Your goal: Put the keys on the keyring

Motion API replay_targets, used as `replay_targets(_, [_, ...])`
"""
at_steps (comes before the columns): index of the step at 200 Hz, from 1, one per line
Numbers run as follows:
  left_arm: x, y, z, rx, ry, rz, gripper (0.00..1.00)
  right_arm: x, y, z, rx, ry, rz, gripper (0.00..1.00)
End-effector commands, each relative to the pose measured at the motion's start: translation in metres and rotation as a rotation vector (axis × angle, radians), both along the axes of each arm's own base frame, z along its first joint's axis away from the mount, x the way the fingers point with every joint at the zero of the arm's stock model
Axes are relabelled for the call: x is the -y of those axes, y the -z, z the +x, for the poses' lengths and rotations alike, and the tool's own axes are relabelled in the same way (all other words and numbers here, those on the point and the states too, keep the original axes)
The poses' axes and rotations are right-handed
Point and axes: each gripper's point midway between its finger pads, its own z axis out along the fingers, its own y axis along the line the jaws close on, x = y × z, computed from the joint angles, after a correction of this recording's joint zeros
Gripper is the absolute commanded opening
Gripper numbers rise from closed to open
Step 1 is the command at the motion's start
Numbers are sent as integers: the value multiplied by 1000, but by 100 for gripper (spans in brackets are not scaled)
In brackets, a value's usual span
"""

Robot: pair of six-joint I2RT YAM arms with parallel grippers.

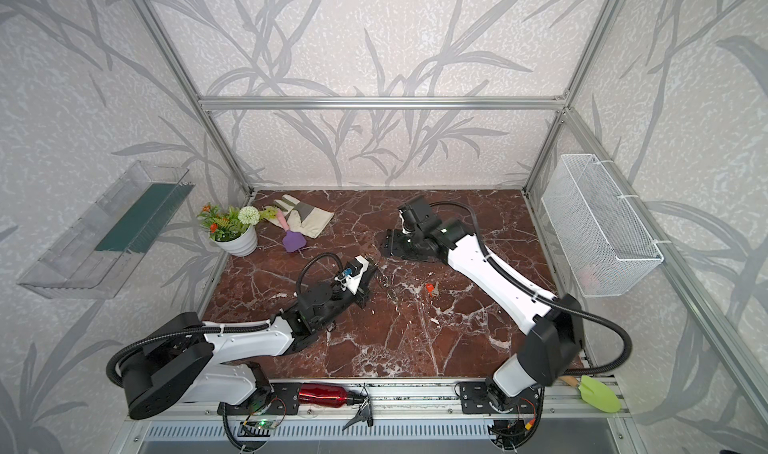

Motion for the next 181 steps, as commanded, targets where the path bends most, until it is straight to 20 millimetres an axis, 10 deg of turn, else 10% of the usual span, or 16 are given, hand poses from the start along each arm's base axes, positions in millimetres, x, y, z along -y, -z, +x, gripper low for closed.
replay_targets(1, [1, -32, -9, 8, 47, -111, 0, 11, -36, 13, 293, -48, 102, 84])
replay_targets(80, [8, -95, -20, -61, 142, -242, 0, 35, -39, 10, 602, -76, 143, 99])
replay_targets(181, [-21, -116, 6, -257, 114, -349, 0, 44, -16, 21, 651, -17, 116, 99])
